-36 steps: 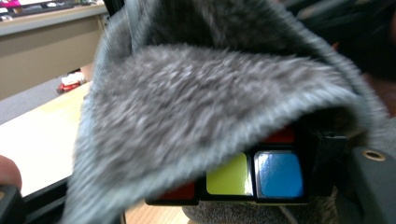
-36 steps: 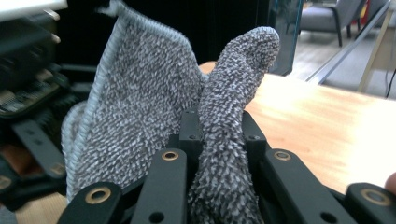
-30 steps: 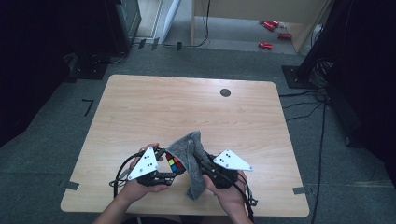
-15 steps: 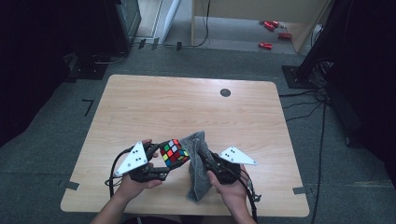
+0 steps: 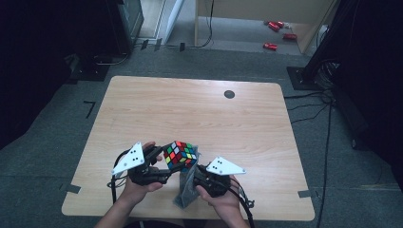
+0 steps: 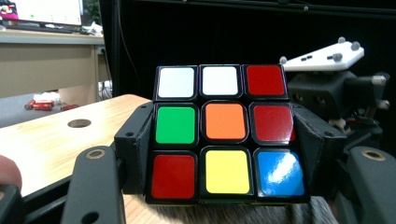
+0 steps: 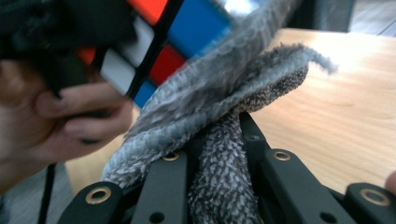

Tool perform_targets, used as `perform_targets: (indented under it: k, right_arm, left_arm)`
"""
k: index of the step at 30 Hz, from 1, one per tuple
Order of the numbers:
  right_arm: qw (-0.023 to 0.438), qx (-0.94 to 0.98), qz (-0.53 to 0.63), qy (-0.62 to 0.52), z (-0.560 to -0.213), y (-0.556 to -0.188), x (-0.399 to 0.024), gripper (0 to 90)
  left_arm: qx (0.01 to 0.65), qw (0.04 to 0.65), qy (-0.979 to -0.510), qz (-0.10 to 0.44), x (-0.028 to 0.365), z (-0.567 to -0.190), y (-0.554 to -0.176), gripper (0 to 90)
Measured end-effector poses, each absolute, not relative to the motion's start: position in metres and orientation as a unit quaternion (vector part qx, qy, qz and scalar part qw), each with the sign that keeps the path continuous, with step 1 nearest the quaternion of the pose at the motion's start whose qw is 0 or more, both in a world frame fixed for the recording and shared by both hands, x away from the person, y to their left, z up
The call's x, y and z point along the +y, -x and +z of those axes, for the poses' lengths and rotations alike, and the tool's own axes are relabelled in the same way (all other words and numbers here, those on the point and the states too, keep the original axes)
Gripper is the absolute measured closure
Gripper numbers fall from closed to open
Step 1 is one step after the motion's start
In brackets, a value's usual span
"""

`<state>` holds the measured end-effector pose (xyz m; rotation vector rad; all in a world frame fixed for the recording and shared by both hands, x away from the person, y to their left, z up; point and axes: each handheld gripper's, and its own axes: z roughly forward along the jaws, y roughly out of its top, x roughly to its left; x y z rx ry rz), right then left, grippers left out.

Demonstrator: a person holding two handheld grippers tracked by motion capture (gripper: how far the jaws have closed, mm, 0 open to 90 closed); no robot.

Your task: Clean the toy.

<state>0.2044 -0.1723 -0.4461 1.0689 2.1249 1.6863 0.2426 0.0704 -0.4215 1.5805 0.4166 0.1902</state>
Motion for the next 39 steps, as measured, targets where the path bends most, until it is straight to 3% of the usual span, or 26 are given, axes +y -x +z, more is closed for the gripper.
perform_targets:
  k: [10, 16, 25, 32, 39]
  right_arm:
    - [0.129, 0.692, 0.596, -0.387, -0.438, -0.209, -0.19, 77.8]
    - [0.092, 0.737, 0.574, -0.345, -0.451, -0.202, -0.163, 77.7]
    - [0.127, 0.678, 0.604, -0.4, -0.435, -0.211, -0.197, 77.4]
    - [0.1, 0.725, 0.573, -0.369, -0.45, -0.206, -0.173, 77.5]
    - [0.138, 0.688, 0.587, -0.403, -0.435, -0.207, -0.193, 77.6]
  left_arm:
    - [0.177, 0.676, -0.711, 0.08, 0.067, -0.423, -0.242, 34.4]
    - [0.189, 0.681, -0.702, 0.083, 0.072, -0.422, -0.245, 34.4]
    - [0.181, 0.67, -0.715, 0.084, 0.066, -0.425, -0.242, 34.5]
    - [0.188, 0.678, -0.706, 0.08, 0.07, -0.424, -0.245, 34.4]
    - [0.184, 0.674, -0.713, 0.055, 0.064, -0.429, -0.246, 34.4]
